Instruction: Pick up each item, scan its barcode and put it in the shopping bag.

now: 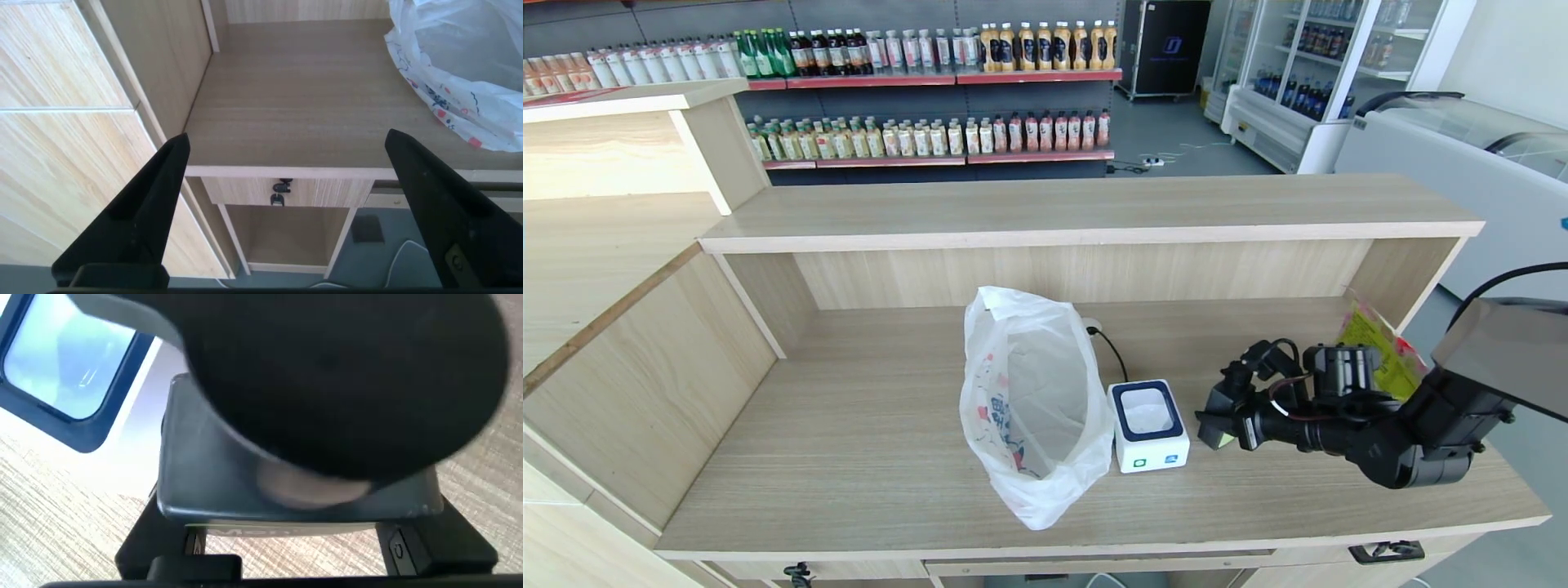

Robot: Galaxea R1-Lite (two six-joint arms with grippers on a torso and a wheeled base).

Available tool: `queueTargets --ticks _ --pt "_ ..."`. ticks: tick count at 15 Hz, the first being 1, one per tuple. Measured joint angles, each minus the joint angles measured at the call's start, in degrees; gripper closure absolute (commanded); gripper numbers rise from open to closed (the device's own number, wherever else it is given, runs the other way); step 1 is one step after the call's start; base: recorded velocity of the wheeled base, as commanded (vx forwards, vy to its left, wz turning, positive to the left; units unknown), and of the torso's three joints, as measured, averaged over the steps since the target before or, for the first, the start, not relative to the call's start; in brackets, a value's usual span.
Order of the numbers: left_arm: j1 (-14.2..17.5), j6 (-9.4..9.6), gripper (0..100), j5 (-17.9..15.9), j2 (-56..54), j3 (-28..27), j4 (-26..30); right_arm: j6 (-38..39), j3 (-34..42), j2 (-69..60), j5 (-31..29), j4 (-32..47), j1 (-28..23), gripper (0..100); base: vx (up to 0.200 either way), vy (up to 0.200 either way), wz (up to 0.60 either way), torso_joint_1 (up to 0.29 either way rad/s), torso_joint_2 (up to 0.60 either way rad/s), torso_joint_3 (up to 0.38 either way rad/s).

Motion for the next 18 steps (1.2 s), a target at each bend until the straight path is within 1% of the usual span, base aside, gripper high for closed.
queueTargets --ticks 5,7,11,13,14,15,16,18 --pt "0.00 0.01 0 0.00 0.00 0.00 -0.02 -0.63 -1.13 -0.22 -0.10 -0.28 0.29 100 0.000 0.000 0.00 0.000 0.00 0.000" --pt "0.00 0.00 0 -0.02 0.00 0.00 -0.02 -0.37 -0.04 -2.91 1.78 -0.06 0.49 100 0.000 0.000 0.00 0.000 0.00 0.000" --pt "0.00 0.01 0 0.00 0.00 0.00 0.00 5.57 4.16 -15.71 14.51 0.02 1.01 100 0.000 0.000 0.00 0.000 0.00 0.000" --pt "0.00 0.00 0 0.00 0.00 0.00 -0.02 8.56 4.40 -23.59 23.82 -0.55 1.97 100 0.000 0.000 0.00 0.000 0.00 0.000" --pt "0.00 0.00 0 0.00 0.00 0.00 -0.02 9.57 3.44 -27.56 29.45 -1.23 2.94 100 0.000 0.000 0.00 0.000 0.00 0.000" --pt "0.00 0.00 0 -0.02 0.00 0.00 0.00 10.01 2.08 -30.95 33.29 -4.06 4.55 100 0.000 0.000 0.00 0.000 0.00 0.000" --pt "0.00 0.01 0 0.00 0.00 0.00 0.00 10.12 0.99 -33.21 34.74 -8.81 6.33 100 0.000 0.000 0.00 0.000 0.00 0.000" --pt "0.00 0.00 0 0.00 0.00 0.00 0.00 10.20 0.35 -35.88 36.63 -23.25 10.65 100 0.000 0.000 0.00 0.000 0.00 0.000"
